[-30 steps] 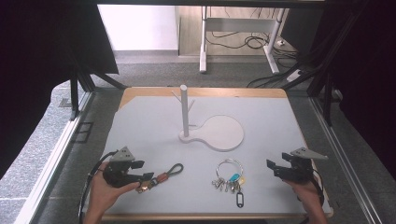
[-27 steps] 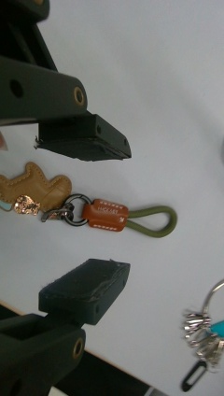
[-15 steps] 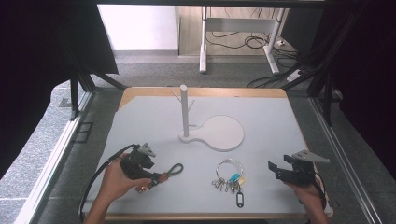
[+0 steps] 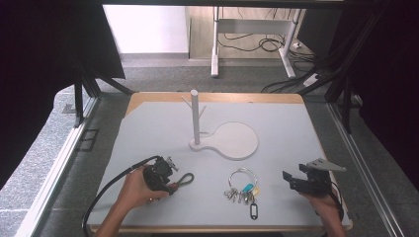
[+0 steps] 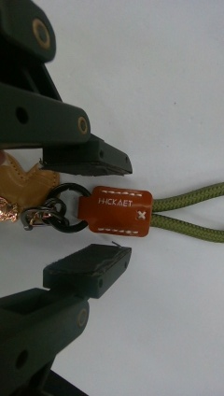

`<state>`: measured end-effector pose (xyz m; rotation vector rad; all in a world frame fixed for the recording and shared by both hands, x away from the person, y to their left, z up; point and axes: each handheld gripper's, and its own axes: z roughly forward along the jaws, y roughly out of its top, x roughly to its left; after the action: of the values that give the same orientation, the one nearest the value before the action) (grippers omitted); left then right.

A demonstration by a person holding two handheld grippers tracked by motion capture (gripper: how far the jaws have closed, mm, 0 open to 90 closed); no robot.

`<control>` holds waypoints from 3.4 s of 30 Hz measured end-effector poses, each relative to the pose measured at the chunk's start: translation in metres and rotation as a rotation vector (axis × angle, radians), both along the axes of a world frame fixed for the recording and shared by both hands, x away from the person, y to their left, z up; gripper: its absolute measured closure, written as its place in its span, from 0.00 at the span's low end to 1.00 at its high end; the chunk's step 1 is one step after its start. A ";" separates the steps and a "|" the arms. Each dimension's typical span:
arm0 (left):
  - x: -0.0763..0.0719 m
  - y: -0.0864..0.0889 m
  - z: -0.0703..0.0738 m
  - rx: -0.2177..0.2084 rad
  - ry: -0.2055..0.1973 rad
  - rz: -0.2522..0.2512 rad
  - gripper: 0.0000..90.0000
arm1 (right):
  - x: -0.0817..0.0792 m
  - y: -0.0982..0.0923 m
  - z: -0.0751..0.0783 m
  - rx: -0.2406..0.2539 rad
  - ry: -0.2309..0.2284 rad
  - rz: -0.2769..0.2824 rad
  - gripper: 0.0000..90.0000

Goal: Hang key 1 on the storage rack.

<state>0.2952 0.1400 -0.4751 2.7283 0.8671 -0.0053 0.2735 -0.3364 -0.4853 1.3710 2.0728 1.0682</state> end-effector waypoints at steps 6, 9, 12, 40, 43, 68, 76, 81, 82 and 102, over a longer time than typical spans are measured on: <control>0.000 -0.004 -0.006 0.028 0.008 -0.009 0.62 | 0.000 -0.002 0.001 -0.002 -0.004 -0.003 0.29; 0.000 -0.005 -0.006 0.031 0.002 0.000 0.64 | 0.000 -0.001 0.002 -0.006 -0.003 -0.010 0.29; -0.003 -0.007 -0.006 0.048 -0.023 0.015 0.67 | -0.001 0.004 0.004 -0.019 -0.015 0.003 0.29; -0.002 0.025 0.047 -0.101 -0.078 0.076 0.74 | -0.002 -0.002 0.004 -0.004 -0.004 -0.028 0.30; 0.001 0.031 0.061 -0.126 -0.094 0.087 0.74 | -0.003 -0.005 0.006 0.007 -0.008 -0.039 0.30; 0.022 0.051 0.114 -0.217 -0.138 0.106 0.74 | -0.002 -0.003 0.001 0.006 -0.003 -0.035 0.31; 0.027 0.053 0.124 -0.217 -0.143 0.107 0.74 | -0.001 -0.003 -0.001 -0.003 -0.003 -0.034 0.31; 0.032 0.053 0.131 -0.212 -0.150 0.112 0.74 | -0.001 -0.004 -0.001 -0.001 0.003 -0.039 0.31; 0.033 0.053 0.134 -0.211 -0.150 0.109 0.74 | -0.001 -0.004 -0.001 0.001 0.003 -0.038 0.31; 0.049 0.058 0.155 -0.255 -0.147 0.127 0.74 | 0.000 -0.005 -0.003 0.006 0.008 -0.039 0.31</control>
<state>0.3438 0.1981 -0.3204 2.4013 0.9263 0.1011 0.2732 -0.3413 -0.4884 1.4157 2.0415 1.0549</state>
